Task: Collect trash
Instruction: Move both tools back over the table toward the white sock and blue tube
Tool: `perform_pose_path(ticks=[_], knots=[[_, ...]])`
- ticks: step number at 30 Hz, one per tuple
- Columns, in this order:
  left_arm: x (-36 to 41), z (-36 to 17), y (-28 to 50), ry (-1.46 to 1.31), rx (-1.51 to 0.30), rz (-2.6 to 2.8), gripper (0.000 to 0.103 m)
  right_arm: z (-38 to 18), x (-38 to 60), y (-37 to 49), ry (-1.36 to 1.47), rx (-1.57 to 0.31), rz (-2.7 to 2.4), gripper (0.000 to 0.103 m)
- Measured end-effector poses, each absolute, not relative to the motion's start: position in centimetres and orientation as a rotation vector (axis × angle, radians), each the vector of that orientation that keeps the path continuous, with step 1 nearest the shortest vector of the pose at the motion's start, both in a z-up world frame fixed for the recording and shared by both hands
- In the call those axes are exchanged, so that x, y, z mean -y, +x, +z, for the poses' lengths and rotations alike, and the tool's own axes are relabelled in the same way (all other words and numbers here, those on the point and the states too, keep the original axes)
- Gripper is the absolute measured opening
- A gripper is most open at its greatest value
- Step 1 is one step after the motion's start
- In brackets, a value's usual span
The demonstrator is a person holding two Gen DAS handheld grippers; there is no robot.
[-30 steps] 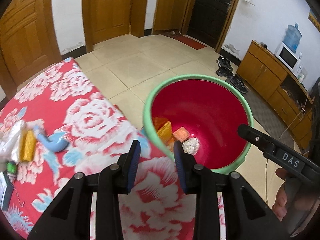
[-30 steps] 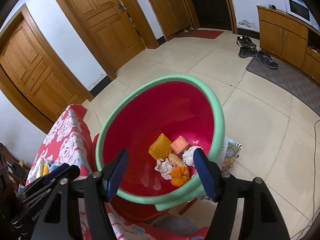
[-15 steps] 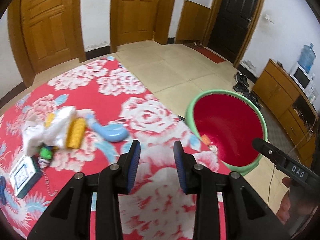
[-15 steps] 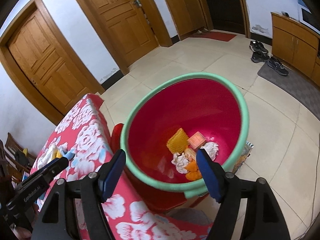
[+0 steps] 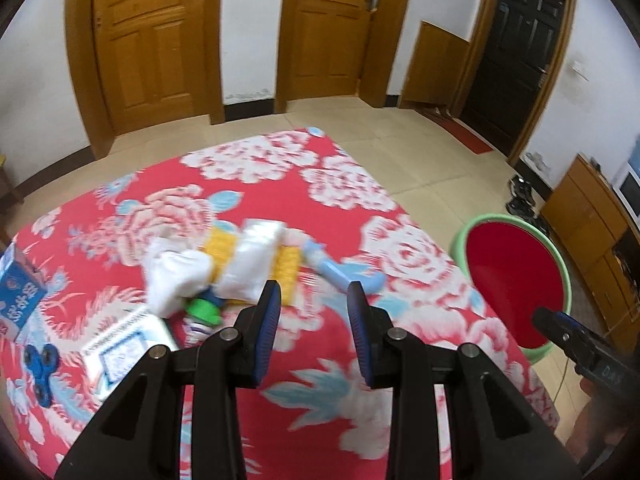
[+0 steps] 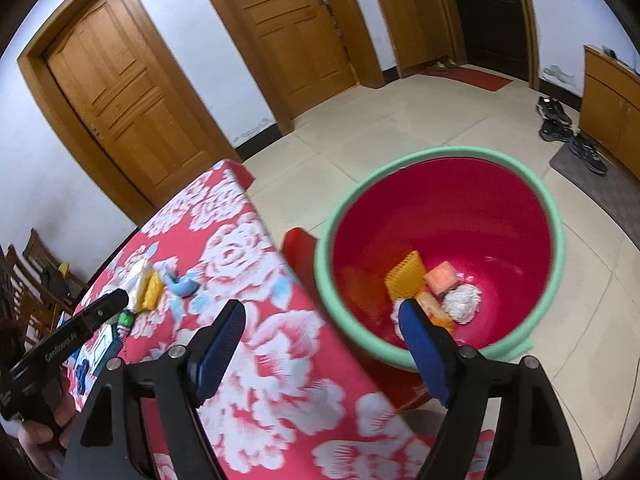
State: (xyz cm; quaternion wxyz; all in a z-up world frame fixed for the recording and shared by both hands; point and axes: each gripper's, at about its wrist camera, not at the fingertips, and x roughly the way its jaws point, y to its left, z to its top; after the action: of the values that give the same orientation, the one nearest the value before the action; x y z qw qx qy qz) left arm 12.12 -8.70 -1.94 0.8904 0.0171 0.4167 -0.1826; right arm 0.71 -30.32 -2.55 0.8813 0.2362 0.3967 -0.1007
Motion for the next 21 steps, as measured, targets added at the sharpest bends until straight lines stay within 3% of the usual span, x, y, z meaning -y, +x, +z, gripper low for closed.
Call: perform_pose_path(ticks=[5, 9, 21], knots=[[5.8, -1.7, 13.5, 0.020, -0.852, -0.319, 0.034, -2.4, 28.1, 2.2, 0.456, -0.837, -0.169, 0.082], [3.4, -1.9, 14.9, 0.003, -0.850, -0.249, 0.045, -2.4, 26.9, 3.3, 0.432, -0.849, -0.146, 0.083], [0.1, -4.7, 18.3, -0.073, -0.928, -0.186, 0.048, -2.9, 23.5, 6.7, 0.357, -0.896, -0.087, 0.085]])
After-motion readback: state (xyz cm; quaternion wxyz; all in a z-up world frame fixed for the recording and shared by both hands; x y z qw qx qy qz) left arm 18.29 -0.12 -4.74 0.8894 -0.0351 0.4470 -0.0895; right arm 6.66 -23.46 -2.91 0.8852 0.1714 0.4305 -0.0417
